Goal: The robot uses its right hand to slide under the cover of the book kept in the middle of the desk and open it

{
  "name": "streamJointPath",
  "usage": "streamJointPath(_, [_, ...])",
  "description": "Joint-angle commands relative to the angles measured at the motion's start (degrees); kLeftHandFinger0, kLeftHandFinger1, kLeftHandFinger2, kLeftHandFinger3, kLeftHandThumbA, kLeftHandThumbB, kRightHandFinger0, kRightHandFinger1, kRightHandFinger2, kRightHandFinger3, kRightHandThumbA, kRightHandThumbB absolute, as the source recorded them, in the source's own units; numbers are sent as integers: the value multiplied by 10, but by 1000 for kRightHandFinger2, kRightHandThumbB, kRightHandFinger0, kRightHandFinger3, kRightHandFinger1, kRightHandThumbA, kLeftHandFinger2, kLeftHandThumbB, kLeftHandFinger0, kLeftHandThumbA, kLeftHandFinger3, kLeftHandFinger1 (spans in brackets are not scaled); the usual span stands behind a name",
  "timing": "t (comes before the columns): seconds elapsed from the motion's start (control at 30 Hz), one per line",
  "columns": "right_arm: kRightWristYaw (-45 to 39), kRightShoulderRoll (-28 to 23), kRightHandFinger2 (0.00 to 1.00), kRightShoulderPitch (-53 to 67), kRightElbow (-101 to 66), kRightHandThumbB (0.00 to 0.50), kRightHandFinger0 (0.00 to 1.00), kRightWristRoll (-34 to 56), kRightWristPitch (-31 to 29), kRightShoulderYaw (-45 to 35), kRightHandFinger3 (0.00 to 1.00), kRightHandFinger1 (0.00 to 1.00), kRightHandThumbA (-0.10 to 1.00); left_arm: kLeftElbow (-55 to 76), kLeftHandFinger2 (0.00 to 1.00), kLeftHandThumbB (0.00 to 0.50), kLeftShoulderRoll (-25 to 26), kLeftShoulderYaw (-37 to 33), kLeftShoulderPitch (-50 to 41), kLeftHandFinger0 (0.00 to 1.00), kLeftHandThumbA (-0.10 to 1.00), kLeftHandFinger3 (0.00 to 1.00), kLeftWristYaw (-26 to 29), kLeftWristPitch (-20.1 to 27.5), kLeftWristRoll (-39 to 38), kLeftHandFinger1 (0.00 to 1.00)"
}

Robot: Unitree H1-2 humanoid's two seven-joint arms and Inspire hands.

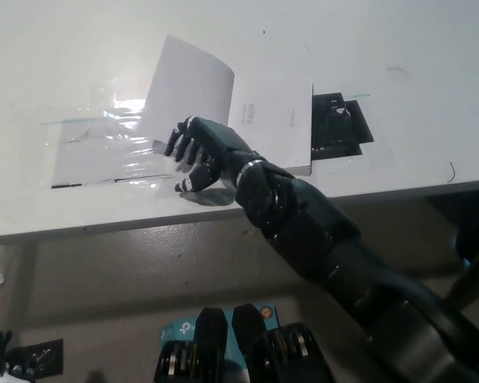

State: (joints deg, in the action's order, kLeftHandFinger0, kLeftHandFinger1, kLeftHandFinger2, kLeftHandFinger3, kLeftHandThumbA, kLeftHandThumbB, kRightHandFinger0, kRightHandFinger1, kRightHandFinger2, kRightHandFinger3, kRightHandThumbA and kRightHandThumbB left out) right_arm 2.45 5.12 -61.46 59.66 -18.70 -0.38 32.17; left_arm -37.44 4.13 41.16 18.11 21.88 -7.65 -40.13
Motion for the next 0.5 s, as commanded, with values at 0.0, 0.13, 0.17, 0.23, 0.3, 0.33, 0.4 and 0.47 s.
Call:
streamJointPath(0.0, [-30, -16, 696, -20, -30, 254, 648, -34, 18, 2, 437, 697, 1000, 15, 998, 36, 5, -2, 3, 1000, 1000, 1000, 2, -3, 1, 974])
streamJointPath(0.13, [-31, -25, 523, -11, -38, 244, 541, -38, 9, -4, 411, 536, 1000, 11, 967, 37, 3, -1, 0, 984, 1000, 1000, 3, 1, 2, 953])
streamJointPath(0.17, [-34, -26, 527, -8, -41, 247, 559, -38, 11, -6, 414, 548, 1000, 11, 965, 32, 2, 0, -1, 981, 1000, 1000, 2, 2, 1, 952])
streamJointPath(0.23, [-33, -28, 563, -4, -43, 251, 618, -38, 6, -11, 432, 602, 1000, 16, 1000, 22, 1, -3, -7, 1000, 1000, 1000, -8, 2, 1, 983])
streamJointPath(0.3, [-33, -30, 710, 4, -49, 262, 755, -34, 0, -18, 478, 753, 1000, 16, 1000, 34, -2, 0, -9, 1000, 1000, 1000, -5, 3, -2, 982])
streamJointPath(0.33, [-33, -30, 763, 6, -52, 254, 839, -32, 1, -23, 483, 826, 1000, 17, 1000, 34, -3, 2, -9, 1000, 1000, 1000, -3, 2, -4, 986])
streamJointPath(0.4, [-38, -29, 837, 11, -66, 263, 877, -26, 7, -35, 437, 875, 1000, 9, 1000, 30, 0, -1, -8, 996, 1000, 1000, -6, 4, -1, 973])
streamJointPath(0.47, [-48, -28, 708, 14, -91, 246, 677, -16, 18, -54, 605, 696, 1000, 5, 1000, 35, 1, 2, -6, 1000, 1000, 1000, -5, 5, -4, 974])
